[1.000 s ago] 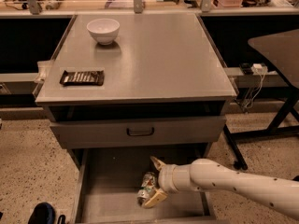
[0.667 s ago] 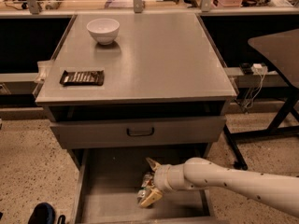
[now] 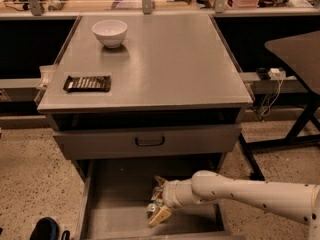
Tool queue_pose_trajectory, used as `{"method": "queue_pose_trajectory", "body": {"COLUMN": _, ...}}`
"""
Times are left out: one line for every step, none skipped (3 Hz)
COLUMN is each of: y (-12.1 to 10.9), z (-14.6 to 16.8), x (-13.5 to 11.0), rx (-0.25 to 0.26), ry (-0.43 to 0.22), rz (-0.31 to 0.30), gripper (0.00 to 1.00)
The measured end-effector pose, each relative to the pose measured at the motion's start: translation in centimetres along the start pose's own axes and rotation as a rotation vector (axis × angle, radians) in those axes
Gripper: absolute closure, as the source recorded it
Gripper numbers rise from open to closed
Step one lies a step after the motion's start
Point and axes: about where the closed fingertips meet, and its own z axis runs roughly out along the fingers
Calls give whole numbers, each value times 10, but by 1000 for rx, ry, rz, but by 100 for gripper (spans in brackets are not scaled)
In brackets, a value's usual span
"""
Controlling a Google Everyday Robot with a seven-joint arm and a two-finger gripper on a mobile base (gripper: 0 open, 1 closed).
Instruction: Pick 7up can from middle drawer and place on counter
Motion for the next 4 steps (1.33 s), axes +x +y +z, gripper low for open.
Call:
{"method": "queue_pose_trajectory", "body": {"y": -8, "z": 2, "x": 15, "rx": 5, "ry": 8, "rz": 30, "gripper": 3}}
{"method": "queue_pose_trajectory", "body": {"y": -14, "z": 3, "x": 23, "rx": 7, "ry": 13, "rz": 43, "gripper": 4}}
{"method": "queue_pose_trajectory", "body": {"y": -19, "z": 10, "x": 37, "rx": -9, "ry": 14, "rz": 52, "gripper": 18}}
{"method": "queue_pose_trajectory", "body": {"y": -19, "z": 16, "x": 43, "rx": -19, "ry": 12, "rz": 55, "gripper": 21}}
